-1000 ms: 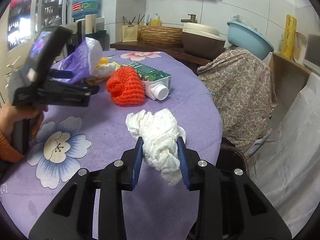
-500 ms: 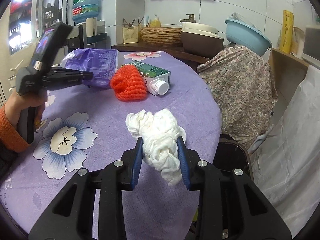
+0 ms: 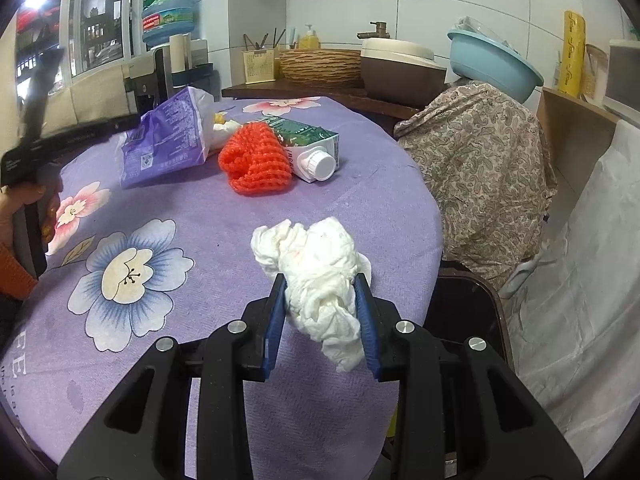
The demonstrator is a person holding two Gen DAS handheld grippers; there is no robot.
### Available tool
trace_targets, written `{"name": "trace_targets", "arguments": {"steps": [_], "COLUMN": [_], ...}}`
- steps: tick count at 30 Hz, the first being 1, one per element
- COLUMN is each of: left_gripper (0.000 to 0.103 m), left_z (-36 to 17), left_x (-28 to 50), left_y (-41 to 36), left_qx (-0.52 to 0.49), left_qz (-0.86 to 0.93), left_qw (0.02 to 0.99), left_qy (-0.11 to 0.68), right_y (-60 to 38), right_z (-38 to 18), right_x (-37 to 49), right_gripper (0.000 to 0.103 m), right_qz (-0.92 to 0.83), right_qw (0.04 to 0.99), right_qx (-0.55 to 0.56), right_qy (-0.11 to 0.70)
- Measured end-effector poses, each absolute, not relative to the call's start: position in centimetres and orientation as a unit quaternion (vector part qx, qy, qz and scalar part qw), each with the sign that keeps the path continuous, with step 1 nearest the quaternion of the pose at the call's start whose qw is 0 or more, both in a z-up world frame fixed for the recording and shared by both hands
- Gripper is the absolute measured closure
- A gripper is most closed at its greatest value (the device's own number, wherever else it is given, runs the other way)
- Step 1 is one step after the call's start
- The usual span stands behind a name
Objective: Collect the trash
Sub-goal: 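Grasp the purple snack bag with the left gripper and lift it, then drop the tissue into the bin with the right gripper while the left gripper drops the purple bag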
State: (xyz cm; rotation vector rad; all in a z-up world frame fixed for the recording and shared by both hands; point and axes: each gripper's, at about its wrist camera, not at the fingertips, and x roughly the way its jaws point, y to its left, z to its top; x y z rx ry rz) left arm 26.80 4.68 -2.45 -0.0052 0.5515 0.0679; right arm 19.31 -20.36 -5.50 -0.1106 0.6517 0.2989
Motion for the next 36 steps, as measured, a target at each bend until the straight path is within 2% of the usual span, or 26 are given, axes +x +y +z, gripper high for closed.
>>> {"name": "trace_targets", "arguments": {"steps": [2,4,5,6,7,10,21,28,36], "left_gripper": [0.027,0.047,0.052,0.064,0.071,0.080,0.081,0.081,0.081], "left_z": [-3.2,-4.1,-4.6,-4.8,-4.8,-4.5,-0.2,-0.5,-1.6], "left_x": [28.1,29.2,29.7,29.9,29.8,28.5,20.5,17.5,18.2], "left_y": [6.4,7.9,8.7,9.3,9.7,9.3,4.1,-2.7,-12.0], "left_qx": [-0.037,-0.072,-0.094,-0.113,-0.125,-0.126,-0.103,-0.086,-0.049], "left_qz": [0.033,0.026,0.021,0.014,0.012,0.001,-0.050,-0.141,-0.227], "left_qw": [0.955,0.946,0.940,0.936,0.936,0.940,0.959,0.946,0.928], "left_qy": [0.293,0.314,0.326,0.332,0.329,0.316,0.260,0.277,0.292], "right_y": [-20.4,-20.3,-20.4,-20.4,-20.4,-20.8,-22.1,-24.0,-29.8], "right_z": [-5.2,-5.0,-4.9,-4.9,-4.8,-4.9,-5.6,-6.8,-7.3], "right_x": [19.2,19.1,18.9,18.8,18.7,18.5,17.9,16.5,15.1], "right_gripper": [0.069,0.069,0.069,0.069,0.069,0.069,0.069,0.069,0.069], "right_qz": [0.148,0.148,0.148,0.148,0.148,0.144,0.139,0.127,0.072], "right_qw": [0.936,0.937,0.937,0.937,0.937,0.938,0.939,0.940,0.947], "right_qx": [-0.053,-0.054,-0.054,-0.054,-0.055,-0.054,-0.027,0.008,0.043], "right_qy": [0.315,0.312,0.312,0.311,0.311,0.312,0.314,0.317,0.312]}}
